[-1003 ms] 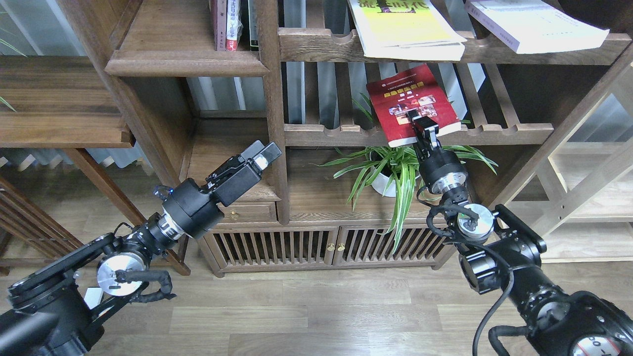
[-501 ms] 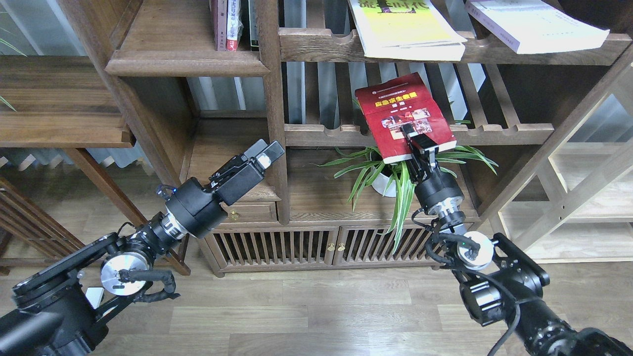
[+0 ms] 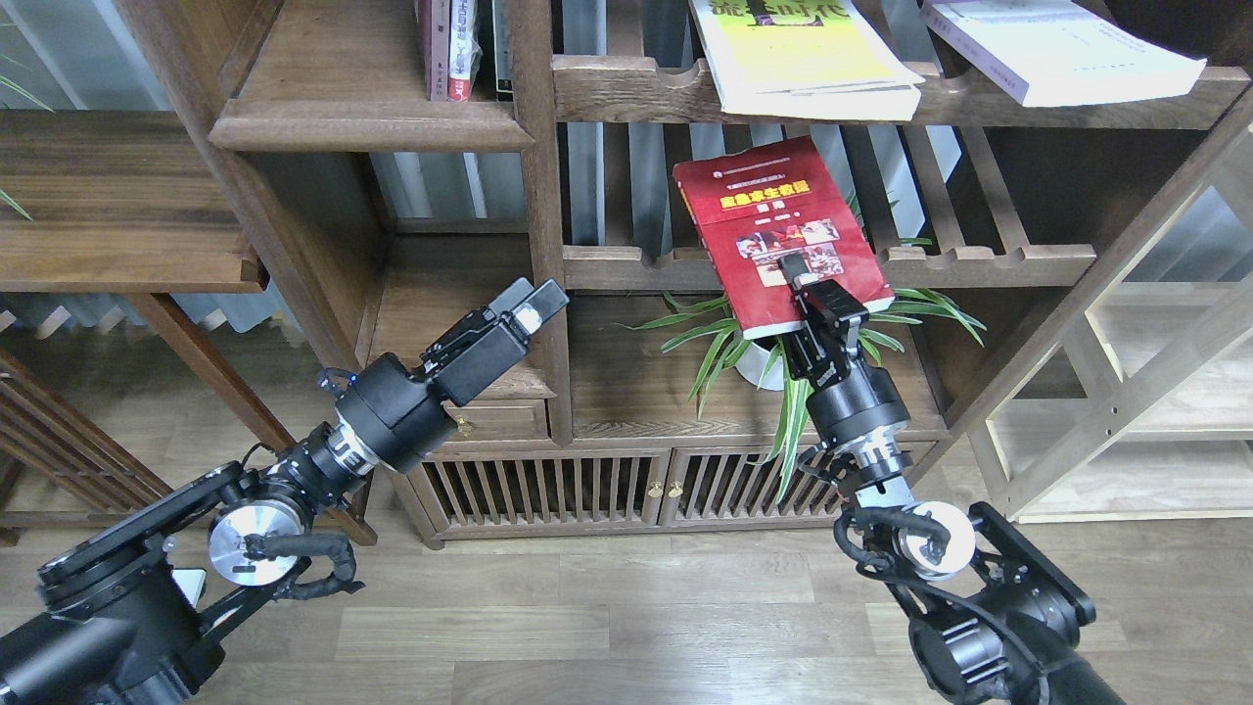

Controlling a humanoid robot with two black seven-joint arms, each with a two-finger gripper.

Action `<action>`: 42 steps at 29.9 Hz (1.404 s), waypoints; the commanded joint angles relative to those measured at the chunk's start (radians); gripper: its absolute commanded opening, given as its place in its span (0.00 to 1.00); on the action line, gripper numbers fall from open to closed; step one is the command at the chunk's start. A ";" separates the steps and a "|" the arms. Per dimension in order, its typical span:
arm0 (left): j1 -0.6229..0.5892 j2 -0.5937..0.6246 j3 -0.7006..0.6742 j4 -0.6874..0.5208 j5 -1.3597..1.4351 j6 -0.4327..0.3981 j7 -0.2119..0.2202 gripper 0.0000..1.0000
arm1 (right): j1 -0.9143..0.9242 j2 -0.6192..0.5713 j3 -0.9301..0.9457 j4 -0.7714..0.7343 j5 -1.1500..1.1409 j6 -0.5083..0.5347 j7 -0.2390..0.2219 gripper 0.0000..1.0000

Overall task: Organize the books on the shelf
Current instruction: 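Tilt the red book out toward the robot with the right gripper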

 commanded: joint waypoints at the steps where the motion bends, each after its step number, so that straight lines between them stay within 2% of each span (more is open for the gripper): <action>1: -0.004 -0.011 -0.001 0.037 -0.001 0.000 0.000 0.99 | -0.039 0.000 -0.005 0.063 0.000 0.000 0.000 0.04; 3: -0.006 -0.028 -0.005 0.049 -0.003 0.000 0.006 0.99 | -0.050 0.000 -0.005 0.091 0.001 0.000 0.000 0.04; 9: -0.004 -0.077 -0.010 0.112 -0.046 0.000 0.097 0.99 | -0.098 -0.019 -0.025 0.197 0.001 0.000 0.000 0.04; 19: -0.008 -0.158 -0.010 0.149 -0.051 0.000 0.101 0.99 | -0.181 -0.036 -0.131 0.218 -0.006 0.000 0.000 0.04; 24: -0.032 -0.192 -0.008 0.212 -0.051 0.000 0.103 0.99 | -0.168 -0.018 -0.148 0.218 -0.006 0.000 0.001 0.04; 29: -0.055 -0.219 -0.008 0.322 -0.052 0.000 0.138 0.99 | -0.156 -0.015 -0.148 0.218 -0.006 0.000 0.001 0.04; 35: -0.086 -0.259 0.004 0.368 -0.087 0.000 0.149 0.99 | -0.158 -0.001 -0.151 0.218 -0.006 0.000 0.001 0.04; 42: -0.107 -0.322 0.009 0.381 -0.115 0.000 0.186 0.99 | -0.156 0.010 -0.163 0.215 -0.009 0.000 0.001 0.04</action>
